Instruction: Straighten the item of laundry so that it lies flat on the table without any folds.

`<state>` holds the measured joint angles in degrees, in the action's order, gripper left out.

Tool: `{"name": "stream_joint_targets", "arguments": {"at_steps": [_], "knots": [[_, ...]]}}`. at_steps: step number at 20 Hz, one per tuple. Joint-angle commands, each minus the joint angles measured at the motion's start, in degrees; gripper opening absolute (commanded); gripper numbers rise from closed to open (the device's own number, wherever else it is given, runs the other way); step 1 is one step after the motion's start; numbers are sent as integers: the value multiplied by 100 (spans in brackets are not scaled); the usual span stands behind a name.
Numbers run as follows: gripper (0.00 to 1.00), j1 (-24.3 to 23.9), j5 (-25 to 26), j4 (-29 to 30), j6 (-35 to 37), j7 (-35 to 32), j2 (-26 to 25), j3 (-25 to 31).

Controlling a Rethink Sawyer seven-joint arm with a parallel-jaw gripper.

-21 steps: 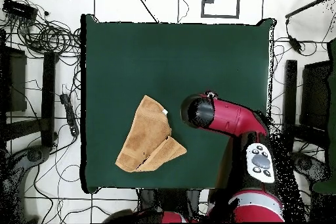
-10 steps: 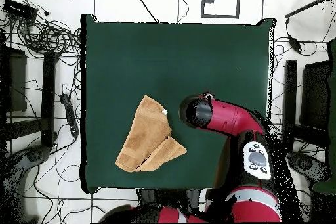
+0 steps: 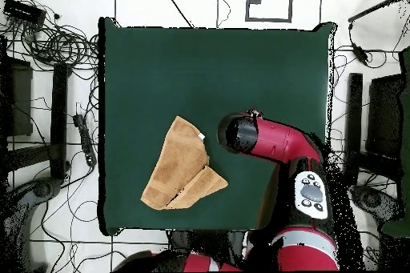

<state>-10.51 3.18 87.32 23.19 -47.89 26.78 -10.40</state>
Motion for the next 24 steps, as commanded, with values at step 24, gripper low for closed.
{"name": "stream_joint_targets", "arguments": {"at_steps": [24], "knots": [[100, 714, -520, -1044, 700, -1769, -954, -6]]}}
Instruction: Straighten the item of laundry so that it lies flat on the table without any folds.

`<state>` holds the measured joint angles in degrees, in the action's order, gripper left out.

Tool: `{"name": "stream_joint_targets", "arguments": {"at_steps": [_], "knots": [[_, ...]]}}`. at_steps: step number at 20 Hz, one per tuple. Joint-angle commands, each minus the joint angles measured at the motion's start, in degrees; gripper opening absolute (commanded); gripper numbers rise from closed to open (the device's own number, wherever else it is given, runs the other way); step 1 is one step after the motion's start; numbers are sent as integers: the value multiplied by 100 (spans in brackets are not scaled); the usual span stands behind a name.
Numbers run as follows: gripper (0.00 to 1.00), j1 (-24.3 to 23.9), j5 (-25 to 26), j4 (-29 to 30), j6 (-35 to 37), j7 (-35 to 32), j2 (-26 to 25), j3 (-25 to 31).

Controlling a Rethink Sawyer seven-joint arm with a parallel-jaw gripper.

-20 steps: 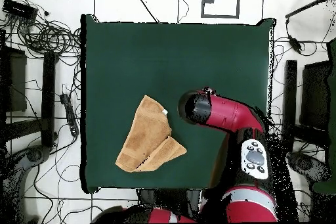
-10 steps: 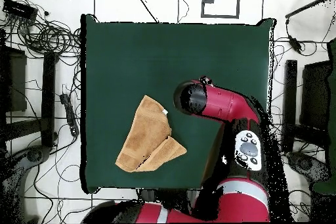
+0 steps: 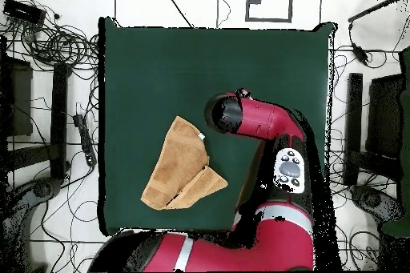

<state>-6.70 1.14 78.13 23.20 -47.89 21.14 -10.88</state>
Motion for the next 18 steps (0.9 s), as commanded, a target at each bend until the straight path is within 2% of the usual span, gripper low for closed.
{"name": "stream_joint_targets", "arguments": {"at_steps": [1, 12, 18], "knots": [[100, 366, -335, -158, 716, -1795, -418, 32], [100, 474, -522, -210, 724, -1811, -467, 20], [100, 421, -588, -93, 817, -1709, -319, 71]]}}
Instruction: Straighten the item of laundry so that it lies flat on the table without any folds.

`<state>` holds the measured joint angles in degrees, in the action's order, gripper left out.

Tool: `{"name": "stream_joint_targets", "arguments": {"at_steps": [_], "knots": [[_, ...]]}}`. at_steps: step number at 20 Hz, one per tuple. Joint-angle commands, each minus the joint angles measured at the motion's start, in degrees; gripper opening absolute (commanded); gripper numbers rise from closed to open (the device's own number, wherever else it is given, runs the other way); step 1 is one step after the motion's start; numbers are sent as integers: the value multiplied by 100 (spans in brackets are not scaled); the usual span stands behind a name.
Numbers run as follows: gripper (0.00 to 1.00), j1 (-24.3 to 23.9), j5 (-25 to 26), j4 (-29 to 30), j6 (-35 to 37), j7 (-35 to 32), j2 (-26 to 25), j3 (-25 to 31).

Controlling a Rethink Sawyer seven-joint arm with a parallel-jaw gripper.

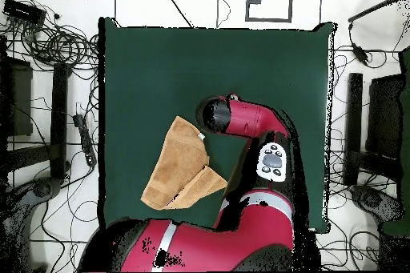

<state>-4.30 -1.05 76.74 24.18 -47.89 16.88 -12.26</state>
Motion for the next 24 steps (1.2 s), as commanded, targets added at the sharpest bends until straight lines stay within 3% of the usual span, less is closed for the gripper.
{"name": "stream_joint_targets", "arguments": {"at_steps": [1, 24], "knots": [[100, 184, -376, 52, 746, -1703, 124, 204], [100, 542, -288, -385, 1134, -1734, -16, -191]]}}
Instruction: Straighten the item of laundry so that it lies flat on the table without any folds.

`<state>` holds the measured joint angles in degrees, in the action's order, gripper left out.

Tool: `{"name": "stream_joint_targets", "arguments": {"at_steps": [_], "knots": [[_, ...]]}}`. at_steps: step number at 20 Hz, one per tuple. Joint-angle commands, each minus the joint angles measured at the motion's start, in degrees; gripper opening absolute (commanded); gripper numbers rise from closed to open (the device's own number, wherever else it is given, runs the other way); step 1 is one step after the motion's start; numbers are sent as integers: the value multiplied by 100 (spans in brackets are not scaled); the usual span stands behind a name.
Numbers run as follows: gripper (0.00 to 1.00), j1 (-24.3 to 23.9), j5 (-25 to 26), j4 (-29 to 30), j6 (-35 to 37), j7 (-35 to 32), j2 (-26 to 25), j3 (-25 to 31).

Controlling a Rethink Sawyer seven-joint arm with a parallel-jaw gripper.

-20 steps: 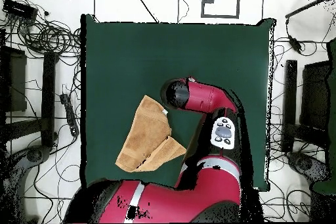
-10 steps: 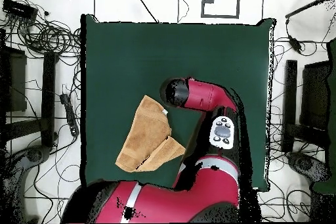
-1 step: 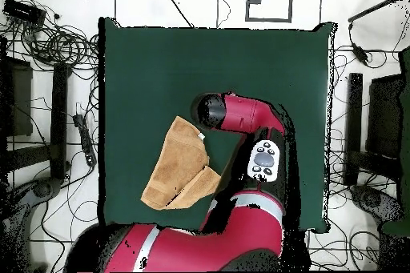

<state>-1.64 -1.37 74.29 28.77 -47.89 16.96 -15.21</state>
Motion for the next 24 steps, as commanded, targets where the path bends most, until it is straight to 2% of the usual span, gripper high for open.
{"name": "stream_joint_targets", "arguments": {"at_steps": [1, 24], "knots": [[100, 287, -266, -144, 671, -1752, -36, 103], [100, 647, -433, -516, 821, -2053, -350, -193]]}}
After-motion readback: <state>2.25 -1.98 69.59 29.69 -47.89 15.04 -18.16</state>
